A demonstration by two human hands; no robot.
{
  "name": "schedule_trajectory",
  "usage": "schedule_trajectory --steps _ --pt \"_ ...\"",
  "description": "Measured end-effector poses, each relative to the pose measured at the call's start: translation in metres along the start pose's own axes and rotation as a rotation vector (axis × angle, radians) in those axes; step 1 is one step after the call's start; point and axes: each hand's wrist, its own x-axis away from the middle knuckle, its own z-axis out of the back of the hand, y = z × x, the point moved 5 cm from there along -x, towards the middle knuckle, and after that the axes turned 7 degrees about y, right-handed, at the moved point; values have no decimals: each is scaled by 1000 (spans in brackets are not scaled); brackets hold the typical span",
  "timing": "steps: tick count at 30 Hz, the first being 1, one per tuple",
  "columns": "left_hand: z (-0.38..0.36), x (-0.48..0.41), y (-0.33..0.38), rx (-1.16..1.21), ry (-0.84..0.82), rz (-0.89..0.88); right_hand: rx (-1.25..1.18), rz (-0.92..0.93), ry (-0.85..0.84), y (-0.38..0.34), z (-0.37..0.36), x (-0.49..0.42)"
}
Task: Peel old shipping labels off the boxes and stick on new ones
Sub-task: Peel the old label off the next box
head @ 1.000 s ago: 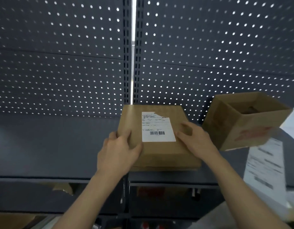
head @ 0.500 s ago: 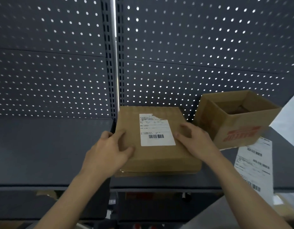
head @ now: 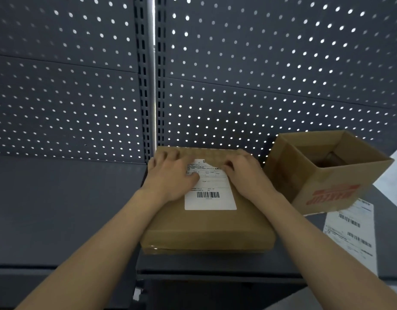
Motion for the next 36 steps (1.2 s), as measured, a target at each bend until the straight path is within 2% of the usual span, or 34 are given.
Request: schedule_trajectory --steps 4,9,17,25,30,36 --pt "-8 4 -1 -48 78 -15 178 136 -47 -10 -9 1" --pt "-11 4 -4 -60 126 -27 276 152 -63 -16 -12 2" --pt "-11 3 -7 -54 139 -46 216 99 -63 -18 -12 1" --pt "-9 3 -7 -28 129 -41 55 86 -57 -11 -14 2" --pt "-8 4 -7 -18 139 -43 -84 -55 52 3 -10 4" --pt "-7 5 -6 -4 134 -31 -42 8 29 -2 -12 3"
